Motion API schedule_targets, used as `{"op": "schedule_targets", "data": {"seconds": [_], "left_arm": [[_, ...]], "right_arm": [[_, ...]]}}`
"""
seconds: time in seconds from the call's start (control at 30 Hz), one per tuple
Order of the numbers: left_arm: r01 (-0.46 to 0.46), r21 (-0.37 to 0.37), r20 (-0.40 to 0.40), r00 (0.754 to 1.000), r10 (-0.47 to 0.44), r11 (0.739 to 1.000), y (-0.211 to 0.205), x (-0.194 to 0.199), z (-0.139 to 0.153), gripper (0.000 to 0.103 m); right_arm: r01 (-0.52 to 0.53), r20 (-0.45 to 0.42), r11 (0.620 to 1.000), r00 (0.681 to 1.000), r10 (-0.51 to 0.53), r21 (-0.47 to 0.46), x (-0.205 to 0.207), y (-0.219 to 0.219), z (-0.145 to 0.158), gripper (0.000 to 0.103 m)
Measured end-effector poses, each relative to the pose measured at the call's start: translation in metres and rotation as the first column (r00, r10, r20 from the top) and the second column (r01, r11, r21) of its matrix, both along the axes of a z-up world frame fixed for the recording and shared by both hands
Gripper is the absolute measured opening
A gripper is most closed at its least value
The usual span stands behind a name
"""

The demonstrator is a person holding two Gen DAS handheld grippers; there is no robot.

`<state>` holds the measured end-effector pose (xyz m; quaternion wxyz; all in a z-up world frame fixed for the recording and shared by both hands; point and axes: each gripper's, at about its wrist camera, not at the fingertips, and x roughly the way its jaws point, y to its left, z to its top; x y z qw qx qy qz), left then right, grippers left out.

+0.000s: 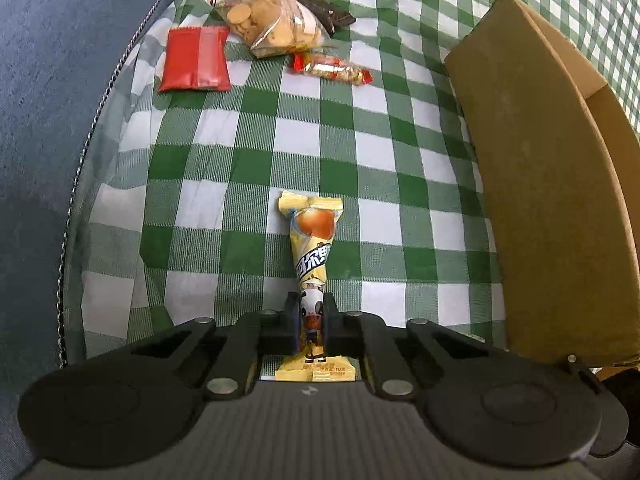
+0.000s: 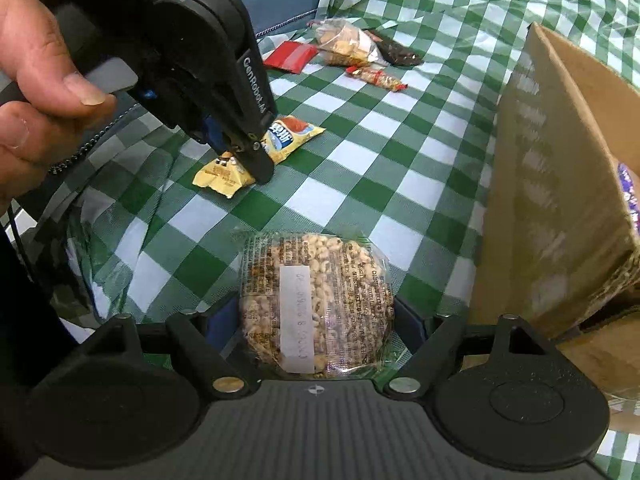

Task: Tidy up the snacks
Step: 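Carry the bean cake bag with the right tool while the left carries the yellow snack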

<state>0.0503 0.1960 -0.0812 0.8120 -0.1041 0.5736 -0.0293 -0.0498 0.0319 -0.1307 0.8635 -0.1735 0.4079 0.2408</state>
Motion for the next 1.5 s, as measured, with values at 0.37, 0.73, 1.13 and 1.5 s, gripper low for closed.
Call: {"op": "schedule_targets", "data": {"seconds": [0.37,0.73,1.13,1.5], "left_arm": [[-0.029,-0.042,0.195,0.980,0.037,0.999,-0.002,-0.013,0.037,0.009],[-0.071,-0.080,0.385,0.918,0.096,0.994,-0.011,-0.027,0.075,0.009],[-0.062,-0.081,0.410,0.908,0.089,0.995,-0.023,-0.024,0.079,0.009],[-0.059,-0.049,0.427,0.901,0.075,0.997,-0.029,-0.020,0.082,0.009]], "right_arm": [[-0.049,0.138,0.995,0.990,0.037,0.087,-0.015,-0.008,0.031,0.081],[-0.147,0.346,0.981,0.933,0.095,0.126,-0.041,-0.023,0.077,0.081],[-0.159,0.510,0.986,0.852,0.116,0.041,-0.029,-0.063,0.137,0.081],[-0.065,0.531,0.991,0.848,-0.006,0.115,-0.008,-0.110,0.133,0.081]]}}
